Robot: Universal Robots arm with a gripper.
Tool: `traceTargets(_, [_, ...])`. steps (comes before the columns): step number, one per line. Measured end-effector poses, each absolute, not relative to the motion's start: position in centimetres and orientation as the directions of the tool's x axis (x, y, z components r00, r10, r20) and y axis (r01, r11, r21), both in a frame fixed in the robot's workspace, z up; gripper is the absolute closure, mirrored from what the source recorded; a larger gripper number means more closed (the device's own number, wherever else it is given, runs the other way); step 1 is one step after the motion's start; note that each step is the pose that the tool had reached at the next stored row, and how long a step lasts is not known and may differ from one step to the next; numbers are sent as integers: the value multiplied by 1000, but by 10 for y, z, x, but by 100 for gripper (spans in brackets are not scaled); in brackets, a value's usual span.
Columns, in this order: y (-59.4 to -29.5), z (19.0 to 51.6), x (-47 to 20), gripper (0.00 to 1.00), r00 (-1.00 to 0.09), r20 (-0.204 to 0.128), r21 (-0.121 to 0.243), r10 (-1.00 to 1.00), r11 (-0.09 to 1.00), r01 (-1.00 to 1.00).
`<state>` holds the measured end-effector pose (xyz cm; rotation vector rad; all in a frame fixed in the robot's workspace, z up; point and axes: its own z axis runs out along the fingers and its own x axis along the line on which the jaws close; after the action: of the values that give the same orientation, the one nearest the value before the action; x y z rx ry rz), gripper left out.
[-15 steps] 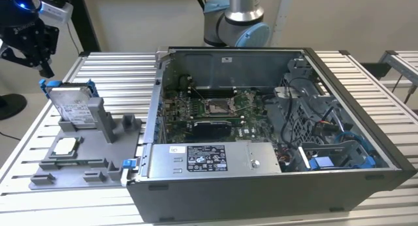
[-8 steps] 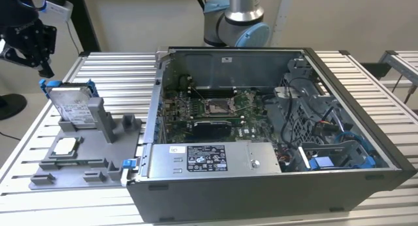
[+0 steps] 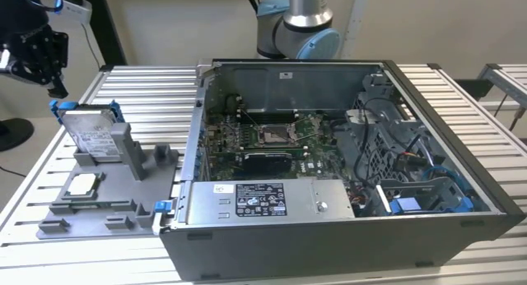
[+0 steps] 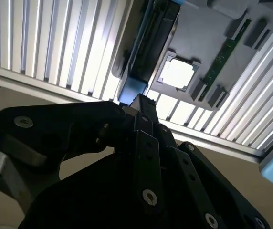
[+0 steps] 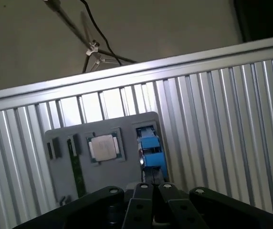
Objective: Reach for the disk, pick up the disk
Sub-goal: 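Pick up the disk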
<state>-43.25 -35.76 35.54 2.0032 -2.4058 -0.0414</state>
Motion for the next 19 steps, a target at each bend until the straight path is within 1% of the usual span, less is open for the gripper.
traceTargets(10, [-358,355,-433,100,-72,-9,27,-997,72,-997])
traceTargets(19, [-358,355,-432,100,-55,-9,27,-998,55,-998])
